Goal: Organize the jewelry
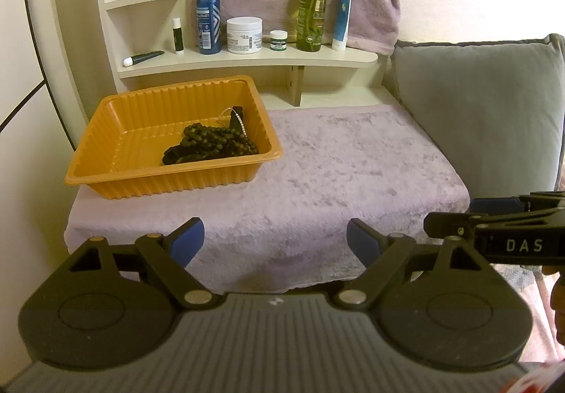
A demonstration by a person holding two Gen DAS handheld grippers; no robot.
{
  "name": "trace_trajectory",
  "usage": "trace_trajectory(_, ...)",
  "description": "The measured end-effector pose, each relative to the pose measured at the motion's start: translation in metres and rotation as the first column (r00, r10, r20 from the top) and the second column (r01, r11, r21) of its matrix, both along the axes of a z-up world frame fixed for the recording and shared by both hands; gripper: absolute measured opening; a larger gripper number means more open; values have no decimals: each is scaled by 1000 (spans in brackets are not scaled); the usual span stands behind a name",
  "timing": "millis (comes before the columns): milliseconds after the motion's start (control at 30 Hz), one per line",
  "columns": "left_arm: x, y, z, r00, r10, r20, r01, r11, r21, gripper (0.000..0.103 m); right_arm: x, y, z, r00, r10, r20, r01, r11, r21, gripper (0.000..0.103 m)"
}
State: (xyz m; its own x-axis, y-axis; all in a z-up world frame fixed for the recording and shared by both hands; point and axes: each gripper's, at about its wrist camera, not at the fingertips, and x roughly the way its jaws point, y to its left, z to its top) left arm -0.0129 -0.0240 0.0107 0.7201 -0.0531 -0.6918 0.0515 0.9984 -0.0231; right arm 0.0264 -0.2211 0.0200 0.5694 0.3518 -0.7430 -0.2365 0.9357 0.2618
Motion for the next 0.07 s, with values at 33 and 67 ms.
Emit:
trace_trajectory(33, 0, 0, 0, 1000, -1, 1, 1, 1000, 1, 87, 0, 0, 0, 1000, 0, 1, 0, 1000, 1, 71)
trace_trajectory(67, 0, 0, 0, 1000, 0, 0, 0, 1000, 0, 87, 0, 0, 0, 1000, 1, 2, -1, 1000, 1, 71)
